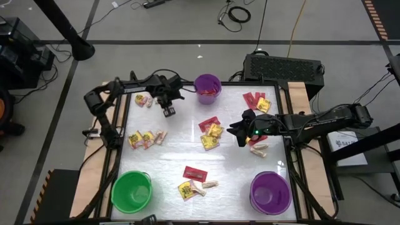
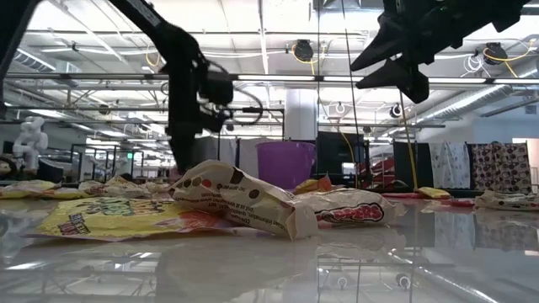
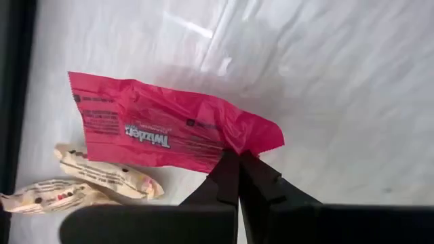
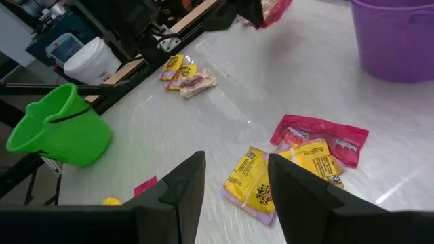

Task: Sort candy by brand, put in halloween buckets
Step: Put the red candy into the top purple bucket

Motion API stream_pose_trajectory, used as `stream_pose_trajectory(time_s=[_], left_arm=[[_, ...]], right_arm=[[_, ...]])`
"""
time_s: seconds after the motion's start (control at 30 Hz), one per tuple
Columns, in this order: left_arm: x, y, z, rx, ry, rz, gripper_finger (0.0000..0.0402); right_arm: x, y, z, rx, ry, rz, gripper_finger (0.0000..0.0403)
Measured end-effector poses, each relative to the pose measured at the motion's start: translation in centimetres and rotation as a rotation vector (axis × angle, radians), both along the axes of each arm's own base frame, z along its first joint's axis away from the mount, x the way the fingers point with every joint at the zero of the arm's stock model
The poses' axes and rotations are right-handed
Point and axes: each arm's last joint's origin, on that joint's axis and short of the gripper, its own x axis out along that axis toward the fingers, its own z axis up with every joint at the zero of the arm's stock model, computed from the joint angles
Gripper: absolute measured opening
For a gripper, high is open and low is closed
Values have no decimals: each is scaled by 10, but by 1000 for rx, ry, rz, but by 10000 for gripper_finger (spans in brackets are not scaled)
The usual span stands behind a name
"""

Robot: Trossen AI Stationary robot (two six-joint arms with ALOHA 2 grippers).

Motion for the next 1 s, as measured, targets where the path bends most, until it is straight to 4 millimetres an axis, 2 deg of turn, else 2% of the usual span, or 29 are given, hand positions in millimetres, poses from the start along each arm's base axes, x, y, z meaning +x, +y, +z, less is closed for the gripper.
stream_pose_trajectory(time_s=[0.33, 0.57, 0.73, 0.87, 1.0], left_arm=[[1, -25, 73, 13, -461, -27, 2], [15, -32, 109, 51, -818, -117, 1], [36, -25, 115, 148, -982, -167, 1], [53, -16, 104, 180, -1032, -178, 1], [65, -6, 81, 163, -999, -165, 1]], right_arm=[[0, 0, 0, 11, -1, -6, 155], [3, 0, -4, 10, 18, -10, 155], [8, 0, -11, 47, 39, -30, 155], [11, 1, -13, 63, 37, -39, 155], [15, 0, -8, 52, -27, -46, 155]])
